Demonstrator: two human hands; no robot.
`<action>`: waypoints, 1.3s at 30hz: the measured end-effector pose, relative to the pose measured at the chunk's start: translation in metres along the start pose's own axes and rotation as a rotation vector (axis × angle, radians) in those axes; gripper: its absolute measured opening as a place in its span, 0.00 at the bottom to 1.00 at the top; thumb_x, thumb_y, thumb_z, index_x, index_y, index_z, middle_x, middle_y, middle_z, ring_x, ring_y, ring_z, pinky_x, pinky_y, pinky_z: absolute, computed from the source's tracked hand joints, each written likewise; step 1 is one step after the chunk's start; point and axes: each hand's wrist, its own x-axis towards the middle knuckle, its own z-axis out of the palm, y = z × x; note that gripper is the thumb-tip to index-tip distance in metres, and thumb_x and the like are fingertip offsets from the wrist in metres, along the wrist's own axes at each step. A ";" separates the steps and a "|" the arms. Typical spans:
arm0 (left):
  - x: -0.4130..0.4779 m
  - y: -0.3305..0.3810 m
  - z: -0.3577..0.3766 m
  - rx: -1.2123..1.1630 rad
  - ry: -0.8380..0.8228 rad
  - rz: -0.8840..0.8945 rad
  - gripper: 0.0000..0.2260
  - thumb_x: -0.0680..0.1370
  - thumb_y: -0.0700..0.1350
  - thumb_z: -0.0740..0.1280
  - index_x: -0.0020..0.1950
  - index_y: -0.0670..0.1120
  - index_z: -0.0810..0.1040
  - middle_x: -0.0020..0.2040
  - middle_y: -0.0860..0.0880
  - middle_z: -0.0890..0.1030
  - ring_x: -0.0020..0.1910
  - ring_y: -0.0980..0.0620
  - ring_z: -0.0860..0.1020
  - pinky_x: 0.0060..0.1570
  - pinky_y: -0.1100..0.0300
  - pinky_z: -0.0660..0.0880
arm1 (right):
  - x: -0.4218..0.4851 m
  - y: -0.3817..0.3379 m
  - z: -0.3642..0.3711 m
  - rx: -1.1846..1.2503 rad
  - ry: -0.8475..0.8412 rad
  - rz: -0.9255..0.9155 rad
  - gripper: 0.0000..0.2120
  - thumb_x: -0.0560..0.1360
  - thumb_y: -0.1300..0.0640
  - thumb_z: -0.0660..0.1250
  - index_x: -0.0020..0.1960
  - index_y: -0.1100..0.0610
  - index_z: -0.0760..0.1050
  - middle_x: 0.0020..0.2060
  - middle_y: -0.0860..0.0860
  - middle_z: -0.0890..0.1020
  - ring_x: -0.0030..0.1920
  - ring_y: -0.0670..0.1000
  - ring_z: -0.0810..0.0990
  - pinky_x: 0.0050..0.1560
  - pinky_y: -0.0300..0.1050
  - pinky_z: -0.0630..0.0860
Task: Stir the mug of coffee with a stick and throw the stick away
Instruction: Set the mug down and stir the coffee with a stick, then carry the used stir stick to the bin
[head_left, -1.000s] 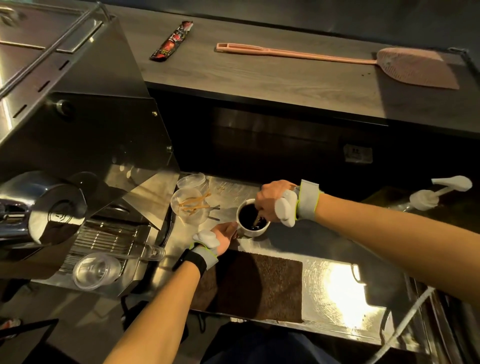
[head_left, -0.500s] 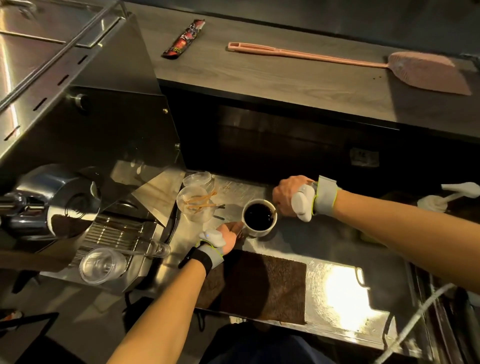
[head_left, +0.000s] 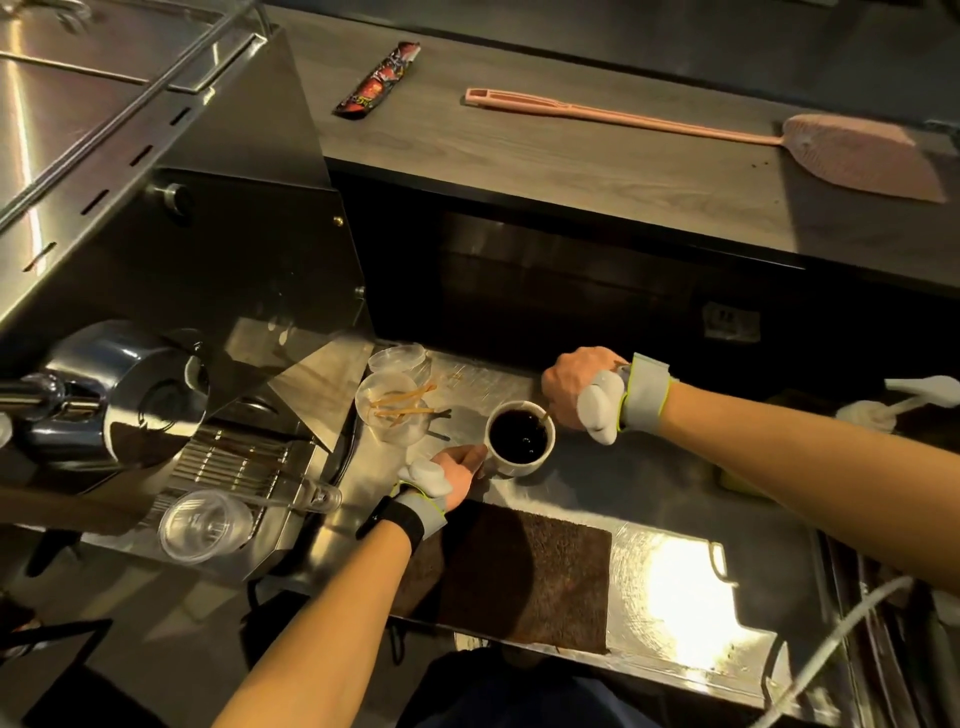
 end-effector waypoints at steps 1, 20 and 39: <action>-0.001 0.001 0.000 0.007 0.005 -0.004 0.17 0.77 0.53 0.58 0.43 0.42 0.79 0.44 0.37 0.81 0.46 0.41 0.77 0.47 0.56 0.68 | -0.003 0.001 0.003 0.017 -0.033 -0.016 0.14 0.78 0.53 0.63 0.61 0.59 0.75 0.57 0.58 0.80 0.57 0.60 0.79 0.53 0.49 0.75; -0.066 0.008 -0.006 -0.026 0.104 0.057 0.08 0.79 0.45 0.55 0.56 0.45 0.69 0.49 0.46 0.76 0.40 0.47 0.78 0.35 0.65 0.73 | -0.021 -0.014 0.014 0.363 0.038 0.117 0.12 0.77 0.50 0.61 0.43 0.54 0.81 0.39 0.50 0.83 0.44 0.54 0.83 0.45 0.45 0.81; -0.211 -0.133 -0.075 -0.220 0.728 -0.009 0.16 0.78 0.44 0.57 0.30 0.50 0.70 0.28 0.50 0.72 0.29 0.52 0.69 0.36 0.57 0.66 | -0.100 -0.161 -0.046 0.209 0.329 -0.399 0.10 0.78 0.50 0.59 0.49 0.55 0.75 0.46 0.56 0.82 0.46 0.59 0.80 0.39 0.45 0.69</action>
